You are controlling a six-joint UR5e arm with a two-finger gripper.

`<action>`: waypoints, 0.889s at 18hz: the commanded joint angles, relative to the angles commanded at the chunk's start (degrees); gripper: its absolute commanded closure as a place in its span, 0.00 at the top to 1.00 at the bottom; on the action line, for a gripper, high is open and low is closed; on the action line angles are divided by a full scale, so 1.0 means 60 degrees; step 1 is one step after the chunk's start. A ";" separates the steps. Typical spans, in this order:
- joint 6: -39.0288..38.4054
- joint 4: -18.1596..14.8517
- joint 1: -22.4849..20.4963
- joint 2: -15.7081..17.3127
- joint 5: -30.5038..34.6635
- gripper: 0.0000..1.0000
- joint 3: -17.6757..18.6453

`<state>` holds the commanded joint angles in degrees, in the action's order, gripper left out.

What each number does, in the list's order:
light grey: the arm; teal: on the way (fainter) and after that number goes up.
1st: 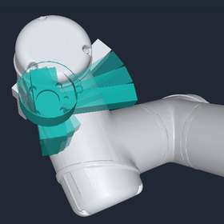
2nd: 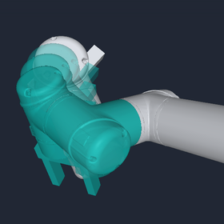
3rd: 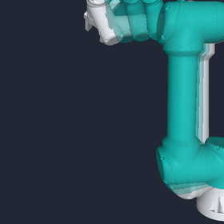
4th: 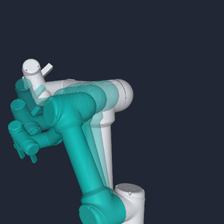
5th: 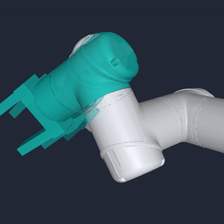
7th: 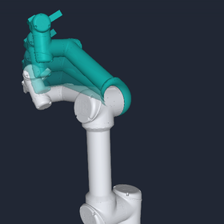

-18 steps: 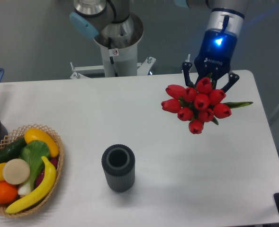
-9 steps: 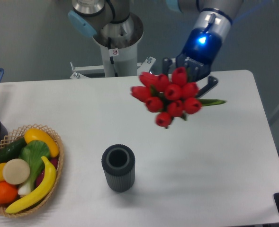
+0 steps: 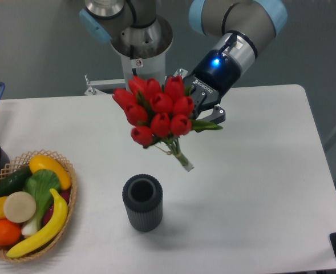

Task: Insert the flowers into the vase
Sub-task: 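Carry the tulip bouquet toward the grey vase, stems pointing down, then lower the tulip stems into the grey vase opening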

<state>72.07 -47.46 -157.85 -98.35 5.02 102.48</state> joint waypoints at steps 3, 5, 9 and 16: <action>0.0262 0.0015 0.0146 -0.0161 -0.0747 0.37 0.0015; 0.0497 0.0015 0.0409 -0.0307 -0.0764 0.37 0.0015; 0.0732 0.0015 0.0761 -0.0614 -0.0982 0.37 -0.0058; 0.0732 0.0000 0.0952 -0.0923 -0.1188 0.37 -0.0015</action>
<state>76.46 -47.46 -152.14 -103.89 -2.11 102.39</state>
